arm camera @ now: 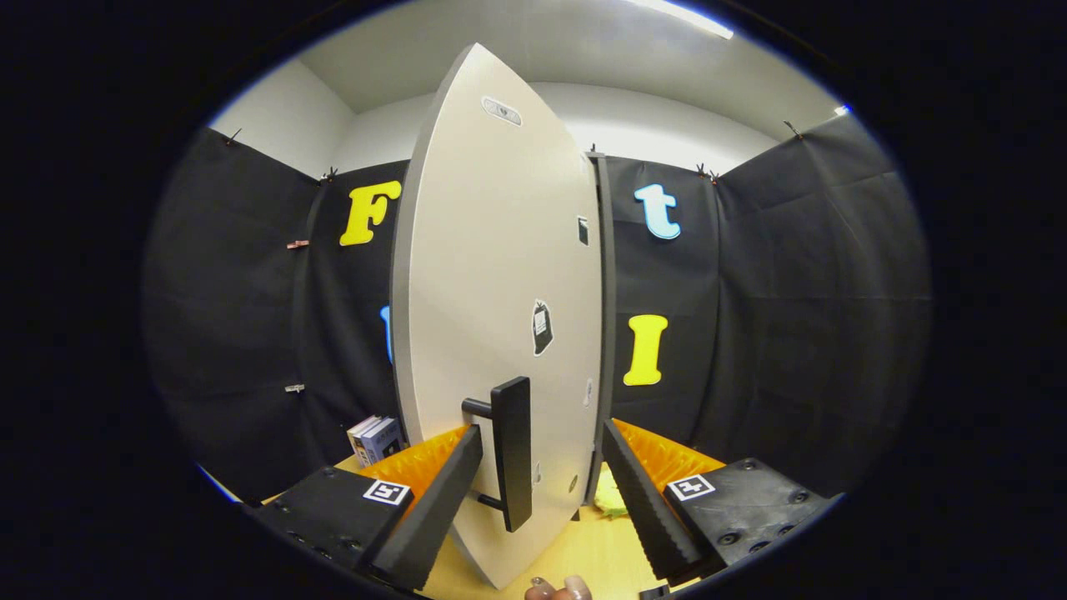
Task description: Open the shoe cabinet door, grab the shoes and put them into the shoe cabinet, then close the shoe cabinet door.
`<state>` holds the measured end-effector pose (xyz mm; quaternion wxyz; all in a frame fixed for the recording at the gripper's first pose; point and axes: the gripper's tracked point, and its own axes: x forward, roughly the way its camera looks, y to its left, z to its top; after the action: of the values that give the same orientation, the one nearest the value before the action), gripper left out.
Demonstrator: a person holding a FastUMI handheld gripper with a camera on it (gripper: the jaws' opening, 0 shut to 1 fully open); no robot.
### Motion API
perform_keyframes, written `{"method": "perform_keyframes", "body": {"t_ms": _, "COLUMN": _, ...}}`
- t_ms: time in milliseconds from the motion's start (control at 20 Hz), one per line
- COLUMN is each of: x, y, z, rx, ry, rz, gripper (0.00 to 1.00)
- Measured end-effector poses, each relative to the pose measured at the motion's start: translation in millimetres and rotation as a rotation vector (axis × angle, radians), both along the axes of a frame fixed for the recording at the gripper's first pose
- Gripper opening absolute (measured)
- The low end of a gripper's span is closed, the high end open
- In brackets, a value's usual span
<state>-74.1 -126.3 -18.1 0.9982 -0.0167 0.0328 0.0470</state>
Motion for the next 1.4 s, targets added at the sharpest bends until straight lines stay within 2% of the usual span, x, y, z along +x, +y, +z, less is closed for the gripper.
{"method": "perform_keyframes", "body": {"t_ms": 550, "x": 63.9, "y": 116.5, "z": -19.7, "rx": 0.06, "ry": 0.022, "rz": 0.157, "gripper": 0.98}}
{"method": "perform_keyframes", "body": {"t_ms": 750, "x": 77.4, "y": 140.2, "z": -19.2, "rx": 0.053, "ry": 0.01, "rz": 0.189, "gripper": 0.98}}
{"method": "perform_keyframes", "body": {"t_ms": 1400, "x": 86.4, "y": 130.4, "z": -22.1, "rx": 0.026, "ry": -0.001, "rz": 0.141, "gripper": 0.98}}
